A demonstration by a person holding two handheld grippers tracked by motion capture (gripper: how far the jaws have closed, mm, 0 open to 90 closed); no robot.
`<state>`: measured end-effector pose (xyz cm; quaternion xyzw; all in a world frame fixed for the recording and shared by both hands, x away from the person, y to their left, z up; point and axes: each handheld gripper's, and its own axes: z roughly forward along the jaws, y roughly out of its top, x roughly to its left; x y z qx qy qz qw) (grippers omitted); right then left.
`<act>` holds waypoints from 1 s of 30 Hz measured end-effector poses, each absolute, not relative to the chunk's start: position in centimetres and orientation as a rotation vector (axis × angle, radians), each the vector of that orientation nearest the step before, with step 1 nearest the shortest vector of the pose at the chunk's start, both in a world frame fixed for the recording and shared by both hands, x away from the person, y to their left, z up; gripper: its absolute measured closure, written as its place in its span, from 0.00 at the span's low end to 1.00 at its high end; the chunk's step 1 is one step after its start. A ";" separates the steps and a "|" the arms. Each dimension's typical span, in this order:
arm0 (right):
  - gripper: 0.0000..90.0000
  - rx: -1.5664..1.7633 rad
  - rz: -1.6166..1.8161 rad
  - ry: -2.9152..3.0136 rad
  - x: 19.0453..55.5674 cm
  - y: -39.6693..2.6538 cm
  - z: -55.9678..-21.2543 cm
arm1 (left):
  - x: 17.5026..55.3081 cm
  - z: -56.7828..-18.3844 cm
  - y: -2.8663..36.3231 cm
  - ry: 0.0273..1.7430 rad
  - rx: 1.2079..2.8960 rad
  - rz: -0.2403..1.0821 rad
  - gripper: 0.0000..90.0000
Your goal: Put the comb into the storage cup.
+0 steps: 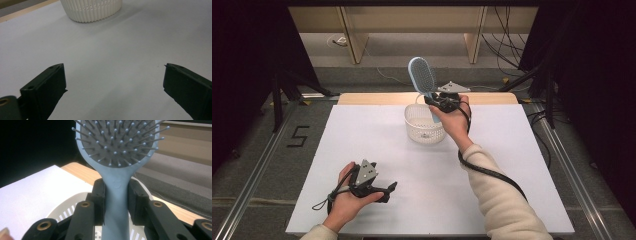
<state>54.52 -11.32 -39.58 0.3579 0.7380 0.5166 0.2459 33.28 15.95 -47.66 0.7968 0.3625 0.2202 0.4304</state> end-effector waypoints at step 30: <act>0.78 0.975 1.374 2.051 54.5 -11.2 -40.8 | 33.3 -47.6 16.0 0.903 1.990 0.552 0.04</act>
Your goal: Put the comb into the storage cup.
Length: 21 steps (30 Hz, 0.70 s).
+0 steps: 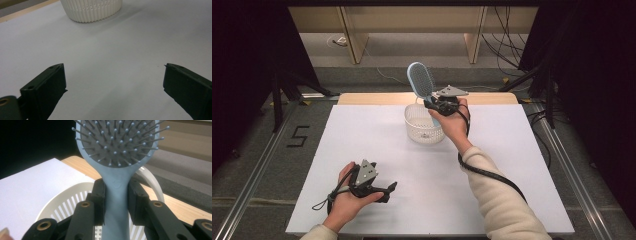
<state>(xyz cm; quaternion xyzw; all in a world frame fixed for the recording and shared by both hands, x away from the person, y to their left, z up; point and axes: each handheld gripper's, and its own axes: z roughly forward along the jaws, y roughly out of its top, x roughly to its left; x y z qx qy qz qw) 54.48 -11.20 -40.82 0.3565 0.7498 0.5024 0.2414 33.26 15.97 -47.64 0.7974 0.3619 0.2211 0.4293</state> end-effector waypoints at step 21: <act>0.78 0.955 1.358 2.074 54.4 -11.2 -41.3 | 33.3 -47.7 15.9 0.902 1.991 0.551 0.04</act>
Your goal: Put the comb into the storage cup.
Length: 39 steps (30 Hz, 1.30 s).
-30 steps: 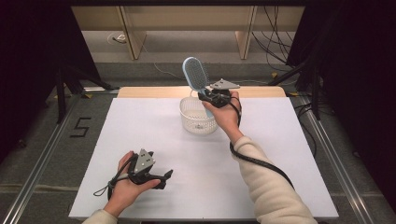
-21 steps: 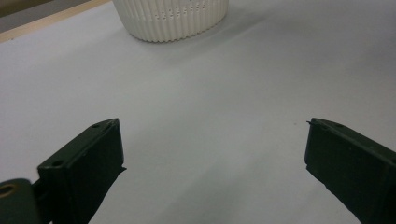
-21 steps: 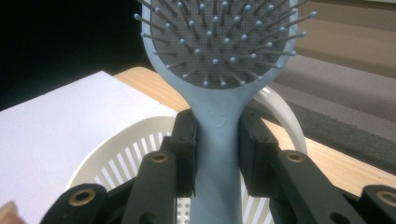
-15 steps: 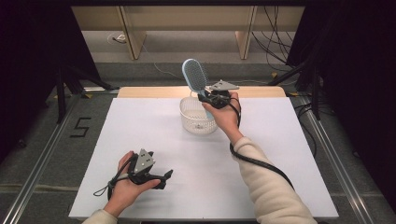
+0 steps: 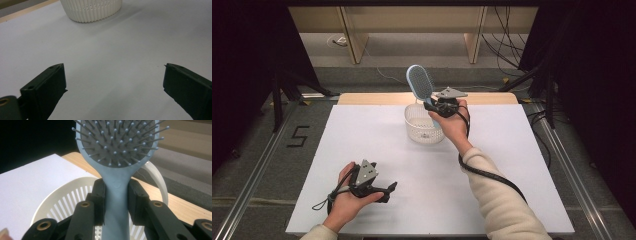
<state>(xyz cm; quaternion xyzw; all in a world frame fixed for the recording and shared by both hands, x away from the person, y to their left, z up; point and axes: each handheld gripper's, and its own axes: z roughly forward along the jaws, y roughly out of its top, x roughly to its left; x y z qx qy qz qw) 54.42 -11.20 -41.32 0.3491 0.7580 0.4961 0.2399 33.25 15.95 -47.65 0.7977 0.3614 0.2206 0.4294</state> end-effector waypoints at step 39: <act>0.53 0.906 1.265 2.242 52.8 -12.6 -41.1 | 33.3 -47.7 15.8 0.904 1.993 0.544 0.04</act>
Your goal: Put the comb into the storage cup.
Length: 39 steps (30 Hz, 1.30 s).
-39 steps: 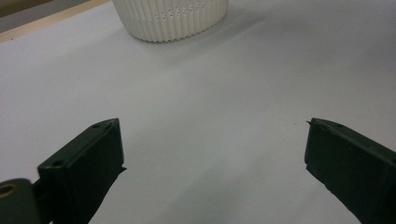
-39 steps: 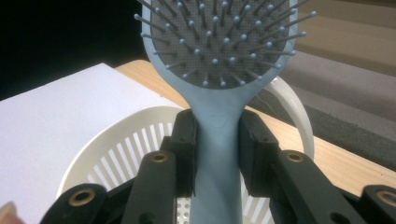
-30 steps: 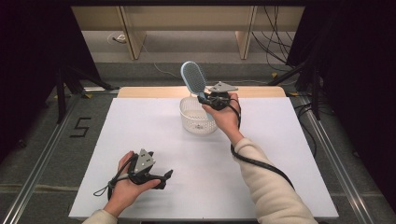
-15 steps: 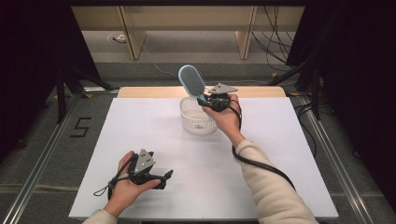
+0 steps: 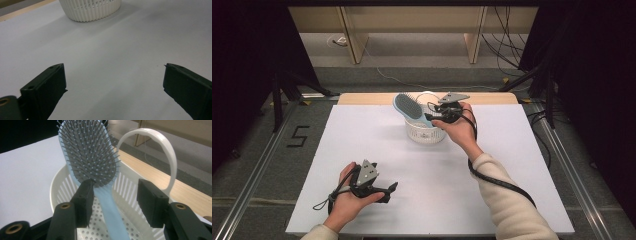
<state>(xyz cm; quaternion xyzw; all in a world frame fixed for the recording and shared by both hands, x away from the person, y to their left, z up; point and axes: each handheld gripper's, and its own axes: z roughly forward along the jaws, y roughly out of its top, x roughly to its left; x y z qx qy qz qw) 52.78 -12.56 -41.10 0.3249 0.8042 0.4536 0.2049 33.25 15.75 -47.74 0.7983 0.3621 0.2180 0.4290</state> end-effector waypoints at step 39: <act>0.30 0.909 1.283 2.333 49.2 -17.4 -41.2 | 33.2 -47.7 15.8 0.903 1.999 0.550 0.04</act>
